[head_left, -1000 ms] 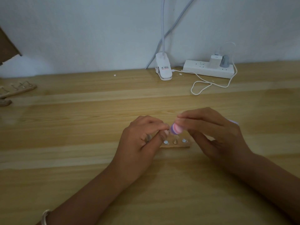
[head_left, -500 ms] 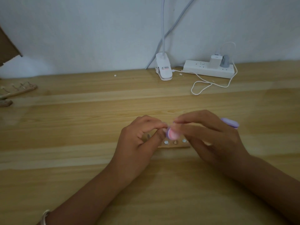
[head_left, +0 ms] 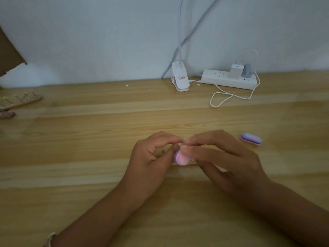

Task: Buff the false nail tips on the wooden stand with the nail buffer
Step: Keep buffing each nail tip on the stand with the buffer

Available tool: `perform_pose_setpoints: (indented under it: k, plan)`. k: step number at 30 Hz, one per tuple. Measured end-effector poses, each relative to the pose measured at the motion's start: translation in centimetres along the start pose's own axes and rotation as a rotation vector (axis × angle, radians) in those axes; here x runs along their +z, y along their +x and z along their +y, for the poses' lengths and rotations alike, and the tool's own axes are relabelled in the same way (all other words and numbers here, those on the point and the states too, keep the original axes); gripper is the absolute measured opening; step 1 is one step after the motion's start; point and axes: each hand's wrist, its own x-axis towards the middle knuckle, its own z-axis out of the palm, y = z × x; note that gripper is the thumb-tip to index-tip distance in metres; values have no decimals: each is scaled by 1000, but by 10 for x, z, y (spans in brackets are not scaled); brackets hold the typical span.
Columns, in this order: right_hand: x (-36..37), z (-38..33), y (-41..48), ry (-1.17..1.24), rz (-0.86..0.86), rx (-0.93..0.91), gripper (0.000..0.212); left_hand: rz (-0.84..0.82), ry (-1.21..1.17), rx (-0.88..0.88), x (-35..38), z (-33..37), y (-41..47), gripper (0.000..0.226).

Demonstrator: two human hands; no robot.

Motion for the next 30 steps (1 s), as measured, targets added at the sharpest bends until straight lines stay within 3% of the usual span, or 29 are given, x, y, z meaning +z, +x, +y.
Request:
perform_pose_setpoints:
  k: [5, 9, 14, 18, 24, 30]
  plan:
    - [-8, 11, 2, -38, 45, 75, 25, 6, -54, -30, 1, 0, 0, 10]
    - [1, 0, -1, 20, 11, -7, 22, 10, -28, -7, 1, 0, 1, 16]
    - [-7, 10, 0, -52, 27, 74, 19, 15, -59, -36, 1, -1, 0, 10]
    - [-1, 2, -1, 0, 8, 13, 18, 6, -30, -19, 1, -2, 1, 14]
    - [-12, 18, 1, -38, 74, 186, 25, -5, -74, -61, 0, 0, 0, 11]
    - [-4, 5, -1, -28, 23, 72, 15, 3, -42, -34, 1, 0, -1, 10]
